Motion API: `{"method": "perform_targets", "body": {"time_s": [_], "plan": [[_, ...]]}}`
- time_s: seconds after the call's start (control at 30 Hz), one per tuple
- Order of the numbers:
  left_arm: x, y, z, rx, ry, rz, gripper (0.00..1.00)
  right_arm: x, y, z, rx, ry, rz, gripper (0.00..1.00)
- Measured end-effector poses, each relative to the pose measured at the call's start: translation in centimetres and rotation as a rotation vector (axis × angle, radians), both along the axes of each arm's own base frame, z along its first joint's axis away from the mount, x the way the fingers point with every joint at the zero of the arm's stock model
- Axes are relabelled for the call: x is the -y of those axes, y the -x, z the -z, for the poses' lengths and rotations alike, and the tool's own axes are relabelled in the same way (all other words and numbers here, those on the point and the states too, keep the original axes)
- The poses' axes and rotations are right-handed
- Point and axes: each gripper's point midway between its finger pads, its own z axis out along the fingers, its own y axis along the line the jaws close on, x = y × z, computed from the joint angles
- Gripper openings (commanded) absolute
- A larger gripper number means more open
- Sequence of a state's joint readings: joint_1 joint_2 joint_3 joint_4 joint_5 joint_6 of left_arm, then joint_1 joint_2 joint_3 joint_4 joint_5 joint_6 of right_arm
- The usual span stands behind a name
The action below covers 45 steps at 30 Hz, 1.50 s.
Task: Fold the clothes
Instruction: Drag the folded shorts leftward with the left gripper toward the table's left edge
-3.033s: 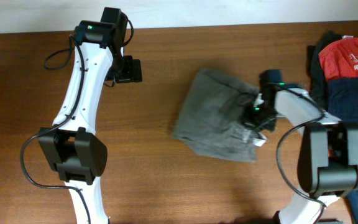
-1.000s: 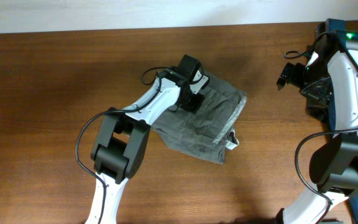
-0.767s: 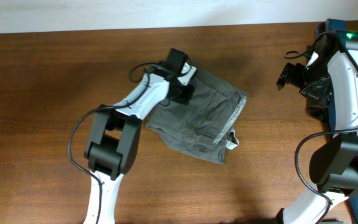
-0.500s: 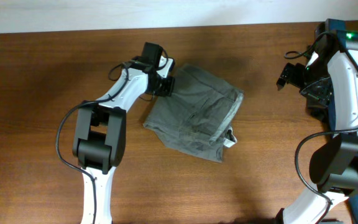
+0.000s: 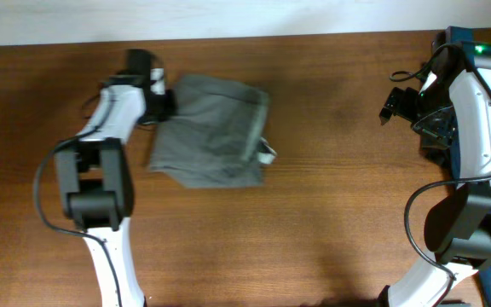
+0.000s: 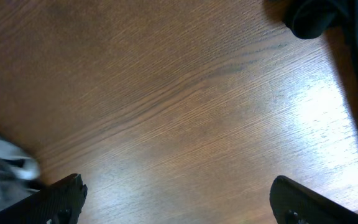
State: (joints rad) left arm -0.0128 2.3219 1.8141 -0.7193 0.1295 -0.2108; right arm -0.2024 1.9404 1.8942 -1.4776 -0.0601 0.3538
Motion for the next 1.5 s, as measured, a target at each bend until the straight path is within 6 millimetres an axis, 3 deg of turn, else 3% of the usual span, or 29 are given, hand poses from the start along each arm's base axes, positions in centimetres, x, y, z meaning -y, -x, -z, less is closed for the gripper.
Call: {"method": "perform_targets", "body": {"time_s": [0.1, 0.13, 0.2, 0.3, 0.5, 0.63, 0.67, 0.73, 0.83, 0.87, 0.93, 0.97, 1.07, 1.1, 1.17, 1.23, 1.37, 1.5], "plan": [[-6.8, -0.2, -0.3, 0.003, -0.016, -0.157, 0.01, 0.0, 0.0, 0.0, 0.0, 0.0, 0.0, 0.99], [-9.9, 0.0, -0.4, 0.006, -0.022, -0.234, 0.0, 0.0, 0.0, 0.0, 0.0, 0.0, 0.0, 0.99], [-13.3, 0.8, -0.4, -0.009, -0.018, -0.34, 0.0, 0.0, 0.0, 0.0, 0.0, 0.0, 0.0, 0.99], [-17.8, 3.5, 0.0, -0.084, 0.026, -0.565, 0.0, 0.0, 0.0, 0.0, 0.0, 0.0, 0.0, 0.99], [-23.6, 6.7, -0.8, -0.115, 0.138, -0.851, 0.0, 0.0, 0.0, 0.0, 0.001, 0.0, 0.0, 0.99], [-24.9, 6.1, -4.6, -0.013, 0.164, -0.854, 0.0, 0.0, -0.2, 0.0, 0.009, 0.002, 0.0, 0.99], [-24.4, 5.5, -7.8, 0.055, 0.162, -0.817, 0.0, 0.0, -0.2, 0.0, 0.009, 0.002, 0.0, 0.99], [-23.1, 4.9, -11.5, 0.133, 0.162, -0.748, 0.0, 0.1, -0.3, 0.0, 0.011, 0.002, 0.0, 0.99], [-18.7, 3.7, -17.1, 0.245, 0.173, -0.566, 0.0, 0.1, -0.3, 0.0, 0.012, 0.002, 0.0, 0.99], [-15.9, 3.1, -18.6, 0.268, 0.172, -0.467, 0.0, 0.1, -0.3, 0.0, 0.012, 0.002, 0.0, 0.99], [-11.9, 2.6, -18.7, 0.257, 0.172, -0.338, 0.0, 0.1, -0.3, 0.0, 0.012, 0.002, 0.0, 0.99], [-9.3, 2.3, -18.1, 0.239, 0.171, -0.262, 0.0, 0.1, -0.3, 0.0, 0.012, 0.002, 0.0, 0.99], [-4.1, 1.7, -16.0, 0.197, 0.161, -0.106, 0.0, 0.0, -0.3, 0.0, 0.011, 0.002, 0.0, 0.99], [-1.7, 1.5, -14.4, 0.166, 0.149, -0.038, 0.0, 0.1, -0.3, 0.0, 0.012, 0.002, 0.0, 0.99], [0.5, 1.5, -12.4, 0.127, 0.126, 0.016, 0.0, 0.1, -0.3, 0.0, 0.012, 0.002, 0.0, 0.99], [2.8, 1.6, -9.0, 0.065, 0.079, 0.075, 0.0, 0.1, -0.3, 0.0, 0.012, 0.002, 0.0, 0.99], [4.1, 1.2, -4.2, 0.009, 0.024, 0.112, 0.0, 0.1, -0.3, 0.0, 0.012, 0.002, 0.0, 0.99], [3.8, 0.9, 0.1, -0.04, 0.011, 0.107, 0.0, 0.1, -0.3, 0.0, 0.012, 0.002, 0.0, 0.99]]}}
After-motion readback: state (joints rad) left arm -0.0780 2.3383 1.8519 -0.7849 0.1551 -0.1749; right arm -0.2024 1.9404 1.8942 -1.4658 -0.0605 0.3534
